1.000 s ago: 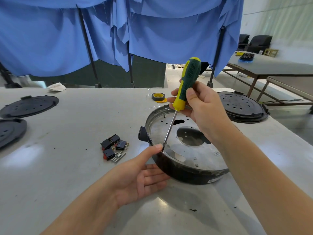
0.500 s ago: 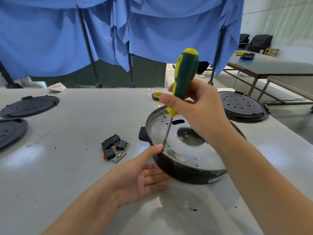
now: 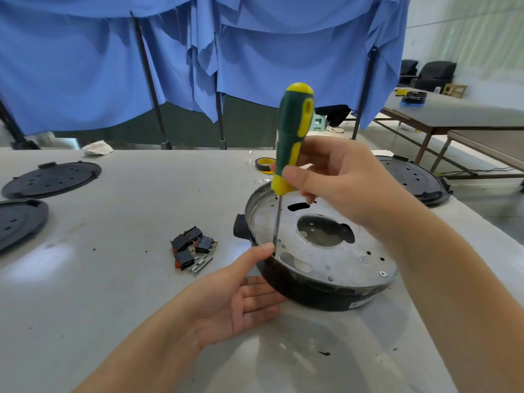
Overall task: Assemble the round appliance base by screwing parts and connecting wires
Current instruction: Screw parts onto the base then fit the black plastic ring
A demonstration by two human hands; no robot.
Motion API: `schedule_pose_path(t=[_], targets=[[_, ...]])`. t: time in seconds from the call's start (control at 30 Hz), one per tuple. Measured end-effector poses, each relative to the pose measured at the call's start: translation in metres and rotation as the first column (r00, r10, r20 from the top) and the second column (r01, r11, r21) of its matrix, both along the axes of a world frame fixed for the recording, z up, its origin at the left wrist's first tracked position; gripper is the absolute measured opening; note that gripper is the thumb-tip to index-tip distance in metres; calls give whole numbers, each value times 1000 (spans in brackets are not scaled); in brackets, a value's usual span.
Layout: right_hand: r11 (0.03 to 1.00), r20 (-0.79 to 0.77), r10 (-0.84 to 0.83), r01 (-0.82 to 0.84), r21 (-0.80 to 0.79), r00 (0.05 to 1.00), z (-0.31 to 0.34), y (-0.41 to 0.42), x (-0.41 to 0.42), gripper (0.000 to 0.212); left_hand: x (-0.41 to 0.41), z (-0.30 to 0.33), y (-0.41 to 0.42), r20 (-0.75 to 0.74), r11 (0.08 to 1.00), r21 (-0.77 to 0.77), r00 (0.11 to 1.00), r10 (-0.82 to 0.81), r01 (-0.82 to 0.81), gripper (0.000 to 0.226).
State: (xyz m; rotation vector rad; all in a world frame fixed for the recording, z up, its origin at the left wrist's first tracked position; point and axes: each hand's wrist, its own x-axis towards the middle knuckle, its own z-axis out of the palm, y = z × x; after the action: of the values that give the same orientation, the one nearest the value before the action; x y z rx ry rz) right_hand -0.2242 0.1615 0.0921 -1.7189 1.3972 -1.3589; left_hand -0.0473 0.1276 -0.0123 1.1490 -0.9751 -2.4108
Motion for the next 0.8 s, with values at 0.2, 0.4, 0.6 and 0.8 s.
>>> schedule_pose_path(t=[0.2, 0.4, 0.6, 0.8], targets=[[975, -87, -178, 164, -148, 980, -9, -2, 16, 48, 0, 1, 1, 6, 1000, -12, 1000, -10, 10, 74], [973, -32, -228, 227, -45, 973, -5, -3, 13, 39, 0, 0, 0, -2, 1000, -5, 1000, -8, 8, 75], [980, 1, -165, 164, 111, 986, 4, 3, 5, 45, 0, -1, 0, -1, 1000, 2, 1000, -4, 4, 78], [963, 128, 123, -149, 225, 984, 12, 10, -10, 22, 0, 0, 0, 9, 1000, -3, 1000, -1, 1, 79]])
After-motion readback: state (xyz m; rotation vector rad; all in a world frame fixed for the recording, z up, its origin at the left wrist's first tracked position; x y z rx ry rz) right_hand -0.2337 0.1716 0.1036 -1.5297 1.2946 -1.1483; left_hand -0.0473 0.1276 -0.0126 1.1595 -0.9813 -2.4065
